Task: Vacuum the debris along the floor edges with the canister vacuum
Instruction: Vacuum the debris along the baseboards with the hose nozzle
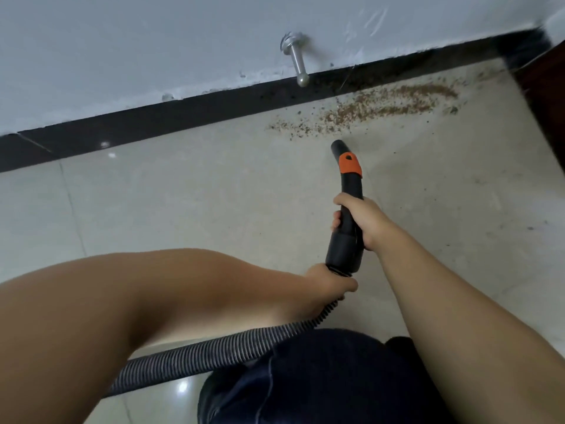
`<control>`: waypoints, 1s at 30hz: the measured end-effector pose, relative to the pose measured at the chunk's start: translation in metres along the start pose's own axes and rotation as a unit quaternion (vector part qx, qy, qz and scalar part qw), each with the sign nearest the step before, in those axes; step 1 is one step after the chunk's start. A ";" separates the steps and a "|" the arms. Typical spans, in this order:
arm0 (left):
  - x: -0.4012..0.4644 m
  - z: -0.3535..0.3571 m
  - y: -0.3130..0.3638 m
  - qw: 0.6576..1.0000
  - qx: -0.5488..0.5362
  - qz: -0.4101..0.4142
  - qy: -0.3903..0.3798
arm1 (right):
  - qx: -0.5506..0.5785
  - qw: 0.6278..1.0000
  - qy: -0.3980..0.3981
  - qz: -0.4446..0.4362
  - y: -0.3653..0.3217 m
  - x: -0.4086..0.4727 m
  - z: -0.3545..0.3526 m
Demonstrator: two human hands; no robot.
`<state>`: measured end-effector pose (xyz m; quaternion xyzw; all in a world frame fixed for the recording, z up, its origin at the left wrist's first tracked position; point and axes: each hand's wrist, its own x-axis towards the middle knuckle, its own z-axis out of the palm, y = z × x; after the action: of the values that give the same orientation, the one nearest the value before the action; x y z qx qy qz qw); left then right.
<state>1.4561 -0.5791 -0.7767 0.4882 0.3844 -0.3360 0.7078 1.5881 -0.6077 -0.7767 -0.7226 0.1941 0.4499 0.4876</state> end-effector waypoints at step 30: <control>0.057 0.096 0.087 0.992 -0.046 -0.013 0.120 | -0.099 0.988 -0.113 -0.042 -0.070 0.054 -0.081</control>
<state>1.5781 -0.6497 -0.7668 0.4867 0.4878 -0.2663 0.6740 1.7042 -0.6387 -0.7754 -0.7196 0.0616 0.5246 0.4508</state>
